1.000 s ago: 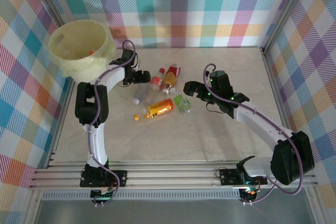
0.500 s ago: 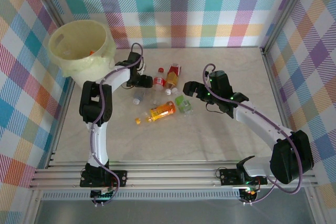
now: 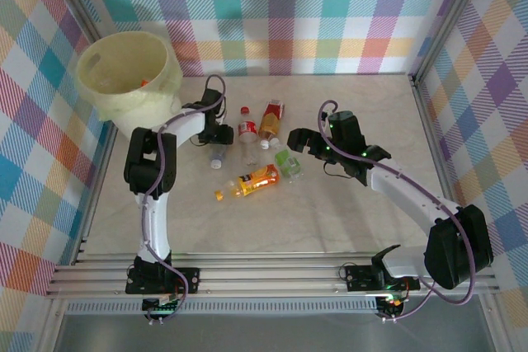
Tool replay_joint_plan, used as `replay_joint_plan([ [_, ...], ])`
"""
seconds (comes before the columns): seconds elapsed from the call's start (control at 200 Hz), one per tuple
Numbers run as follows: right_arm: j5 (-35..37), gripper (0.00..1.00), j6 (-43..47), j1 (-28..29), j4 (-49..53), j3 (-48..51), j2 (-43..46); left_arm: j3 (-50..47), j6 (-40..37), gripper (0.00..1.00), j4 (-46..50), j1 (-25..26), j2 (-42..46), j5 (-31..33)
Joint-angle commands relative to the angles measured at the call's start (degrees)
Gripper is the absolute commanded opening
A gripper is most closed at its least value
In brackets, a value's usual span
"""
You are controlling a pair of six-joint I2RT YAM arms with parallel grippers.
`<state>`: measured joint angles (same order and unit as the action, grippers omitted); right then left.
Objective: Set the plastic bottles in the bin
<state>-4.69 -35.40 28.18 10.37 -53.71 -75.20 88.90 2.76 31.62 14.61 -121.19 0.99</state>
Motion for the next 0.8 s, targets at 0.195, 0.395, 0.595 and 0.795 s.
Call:
replay_joint_plan([
  [0.195,4.4,1.0,6.9,0.1,-0.1,0.8,1.8,-10.6,6.4,0.51,-7.1,0.3,18.0,-1.7],
  [0.395,3.7,1.0,8.5,0.1,0.3,-1.5,0.7,-14.4,9.7,0.5,-10.6,0.3,29.1,-6.3],
  [0.595,1.8,1.0,8.6,0.1,-1.5,-1.7,0.7,-15.0,10.9,0.5,-14.6,0.2,40.0,-8.7],
  [0.795,1.5,1.0,8.7,0.1,-1.5,-1.7,1.6,-7.9,11.0,0.5,-12.9,-0.4,44.7,-1.7],
])
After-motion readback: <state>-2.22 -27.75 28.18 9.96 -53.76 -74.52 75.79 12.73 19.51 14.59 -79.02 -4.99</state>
